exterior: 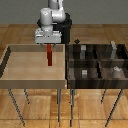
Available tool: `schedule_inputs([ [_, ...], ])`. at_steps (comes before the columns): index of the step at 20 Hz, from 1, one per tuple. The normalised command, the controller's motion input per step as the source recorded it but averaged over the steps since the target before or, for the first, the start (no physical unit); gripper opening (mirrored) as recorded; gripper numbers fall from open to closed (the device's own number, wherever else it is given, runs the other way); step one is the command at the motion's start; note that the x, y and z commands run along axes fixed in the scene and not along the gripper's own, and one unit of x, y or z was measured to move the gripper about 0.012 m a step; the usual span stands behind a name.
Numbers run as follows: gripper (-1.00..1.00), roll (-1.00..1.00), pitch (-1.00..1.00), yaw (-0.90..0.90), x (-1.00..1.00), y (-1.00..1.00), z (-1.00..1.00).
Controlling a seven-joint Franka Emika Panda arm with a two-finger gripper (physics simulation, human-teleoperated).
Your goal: Place the box of cereal into the appropriate compartment.
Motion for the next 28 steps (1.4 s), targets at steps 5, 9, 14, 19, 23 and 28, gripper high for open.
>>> schedule_inputs([
  [5,1.00,0.00,0.00,0.00,0.00,0.00,-0.20],
  [9,1.00,0.00,0.00,0.00,0.00,0.00,-0.75],
  [14,-1.00,0.00,0.00,0.00,0.00,0.00,-0.40],
  [19,-1.00,0.00,0.00,0.00,0.00,0.00,0.00],
  [23,-1.00,0.00,0.00,0.00,0.00,0.00,0.50],
  [28,-1.00,0.00,0.00,0.00,0.00,0.00,1.00],
])
